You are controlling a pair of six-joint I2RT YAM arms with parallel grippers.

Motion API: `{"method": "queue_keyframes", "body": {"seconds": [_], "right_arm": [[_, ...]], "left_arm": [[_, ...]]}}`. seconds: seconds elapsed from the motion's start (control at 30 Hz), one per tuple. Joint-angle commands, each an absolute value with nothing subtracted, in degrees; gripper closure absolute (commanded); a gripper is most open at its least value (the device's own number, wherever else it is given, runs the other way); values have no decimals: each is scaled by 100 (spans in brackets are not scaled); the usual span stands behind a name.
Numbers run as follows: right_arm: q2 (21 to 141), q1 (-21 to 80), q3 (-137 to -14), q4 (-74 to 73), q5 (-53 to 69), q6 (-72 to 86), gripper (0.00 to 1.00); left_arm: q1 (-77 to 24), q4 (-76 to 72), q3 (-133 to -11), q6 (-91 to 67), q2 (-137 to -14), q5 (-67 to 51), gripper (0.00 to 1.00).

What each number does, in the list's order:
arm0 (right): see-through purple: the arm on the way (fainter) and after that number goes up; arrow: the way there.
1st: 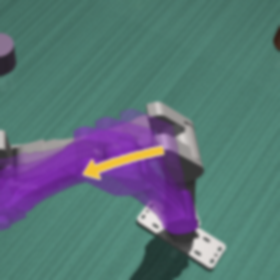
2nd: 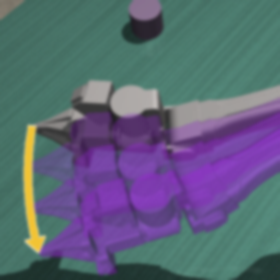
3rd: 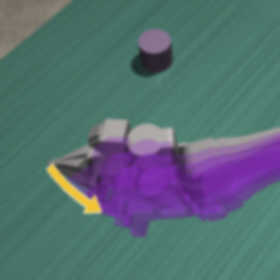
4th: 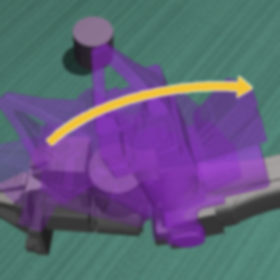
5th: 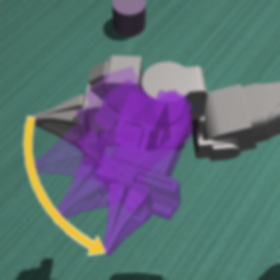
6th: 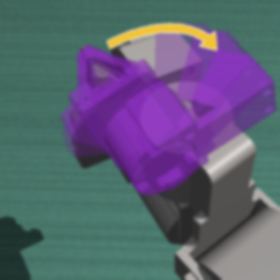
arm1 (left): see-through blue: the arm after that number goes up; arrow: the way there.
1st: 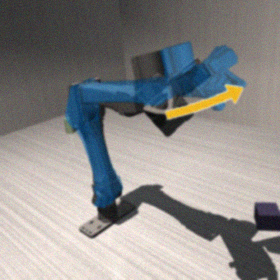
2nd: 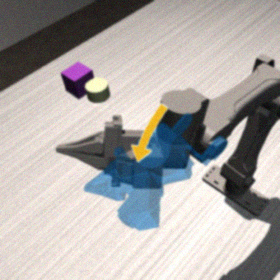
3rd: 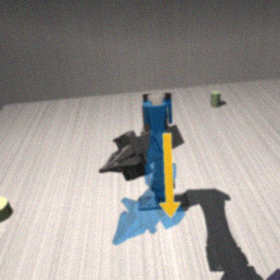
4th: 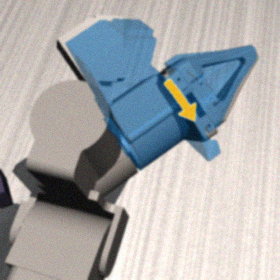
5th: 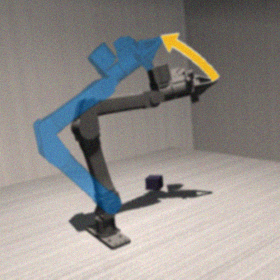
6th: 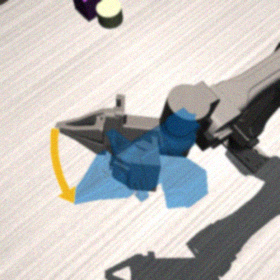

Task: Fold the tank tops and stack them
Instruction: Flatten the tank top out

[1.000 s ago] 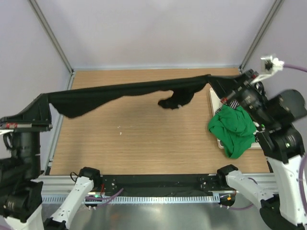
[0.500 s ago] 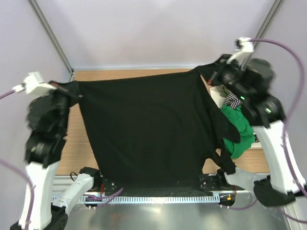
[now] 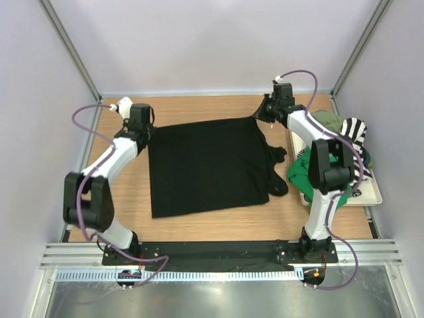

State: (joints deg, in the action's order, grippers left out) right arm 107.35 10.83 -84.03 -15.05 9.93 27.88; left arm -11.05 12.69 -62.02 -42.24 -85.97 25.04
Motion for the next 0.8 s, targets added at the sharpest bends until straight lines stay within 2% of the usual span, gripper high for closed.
{"method": "queue_keyframes", "body": {"seconds": [0.0,0.07,0.1,0.13,0.17,0.2,0.23,0.27,0.33,0.4,0.43,0.67,0.77], "right_arm": [[11538,976,-9481,-729,1327,3049,99],[11968,958,-10123,-782,1318,3050,99],[12354,949,-10377,-834,1301,3032,95],[12601,941,-10902,-913,1266,2989,87],[12795,897,-11177,-966,1248,2980,71],[13162,888,-11449,-1054,1187,2979,46],[13296,862,-11922,-1246,1108,2979,40],[13385,844,-12083,-1309,1099,2979,36],[13308,826,-12077,-1371,1073,2927,33],[13009,826,-11727,-1266,1011,2822,33],[12634,826,-11246,-1153,985,2786,34],[11016,861,-9353,-1511,739,2707,39],[10348,897,-8554,-1740,90,2768,39]], "left_arm": [[-879,405,-6977,-4342,-9312,2769,100],[-748,238,-7380,-4290,-9710,2655,100],[-704,203,-7548,-4246,-10103,2619,100],[-599,159,-7915,-4193,-10360,2480,100],[-519,141,-8154,-4062,-10606,2296,97],[-432,236,-8435,-4017,-10835,2024,89],[-335,411,-8759,-4008,-11359,1343,67],[-160,1013,-9441,-4051,-11564,1162,54],[-53,1475,-9947,-4166,-11812,959,43],[-61,1390,-9766,-4078,-11594,967,37],[-62,1302,-9478,-4078,-11280,967,30],[-114,1389,-8123,-4245,-9768,721,30],[-307,1537,-7350,-4157,-9257,1132,31]]}}
